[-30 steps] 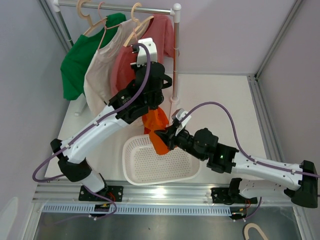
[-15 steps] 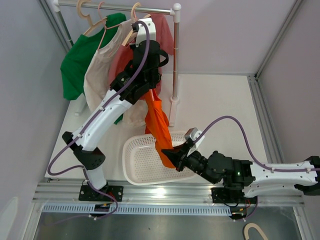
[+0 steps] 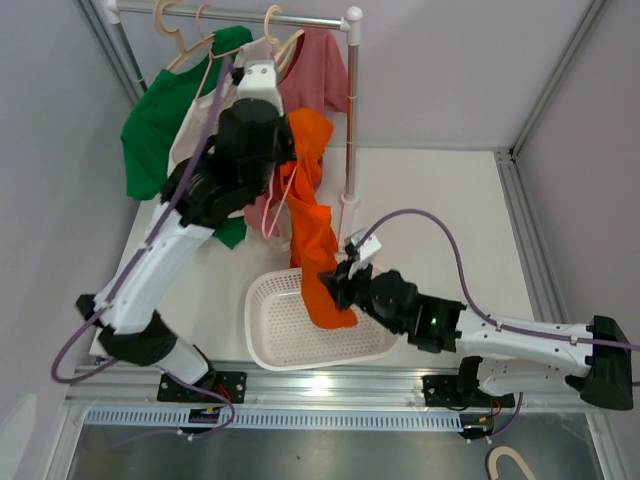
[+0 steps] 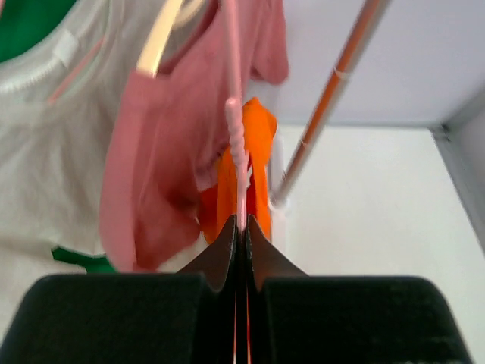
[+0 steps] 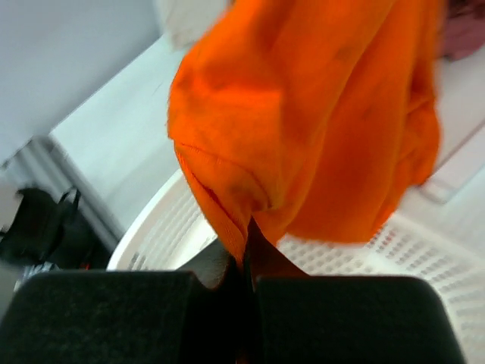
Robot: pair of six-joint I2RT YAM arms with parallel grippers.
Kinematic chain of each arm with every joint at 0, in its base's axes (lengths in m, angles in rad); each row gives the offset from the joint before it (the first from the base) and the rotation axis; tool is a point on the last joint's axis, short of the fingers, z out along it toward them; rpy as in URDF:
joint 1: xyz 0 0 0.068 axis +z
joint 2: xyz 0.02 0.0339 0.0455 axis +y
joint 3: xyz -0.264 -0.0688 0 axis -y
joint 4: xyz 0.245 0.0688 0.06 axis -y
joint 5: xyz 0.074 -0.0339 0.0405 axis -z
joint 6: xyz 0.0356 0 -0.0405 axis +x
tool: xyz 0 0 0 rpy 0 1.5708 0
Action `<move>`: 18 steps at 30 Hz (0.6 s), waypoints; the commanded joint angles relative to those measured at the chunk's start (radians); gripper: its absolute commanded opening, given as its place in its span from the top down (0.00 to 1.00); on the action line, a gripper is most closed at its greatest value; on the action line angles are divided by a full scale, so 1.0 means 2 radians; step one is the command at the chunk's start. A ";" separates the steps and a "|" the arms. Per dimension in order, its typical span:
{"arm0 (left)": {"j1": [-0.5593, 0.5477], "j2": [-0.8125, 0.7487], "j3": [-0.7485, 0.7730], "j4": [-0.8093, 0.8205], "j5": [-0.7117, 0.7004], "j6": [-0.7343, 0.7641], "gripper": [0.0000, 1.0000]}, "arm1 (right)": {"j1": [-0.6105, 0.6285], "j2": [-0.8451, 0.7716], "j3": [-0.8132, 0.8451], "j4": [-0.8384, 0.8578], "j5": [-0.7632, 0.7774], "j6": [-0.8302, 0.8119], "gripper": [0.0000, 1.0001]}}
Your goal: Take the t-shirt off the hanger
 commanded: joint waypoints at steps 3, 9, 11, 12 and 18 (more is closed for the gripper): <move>-0.007 -0.134 -0.094 -0.017 0.116 -0.055 0.99 | -0.121 0.029 0.103 -0.009 -0.096 -0.020 1.00; -0.007 -0.205 -0.135 -0.047 0.193 -0.041 0.99 | -0.206 0.101 0.200 -0.023 -0.146 -0.042 1.00; -0.007 -0.238 -0.153 -0.045 0.187 -0.037 0.99 | -0.215 0.118 0.232 -0.026 -0.160 -0.047 1.00; -0.007 -0.248 -0.157 -0.045 0.182 -0.037 0.99 | -0.216 0.124 0.246 -0.029 -0.161 -0.056 1.00; -0.007 -0.365 -0.237 0.012 0.145 -0.030 0.99 | -0.233 0.189 0.437 -0.115 -0.175 -0.091 1.00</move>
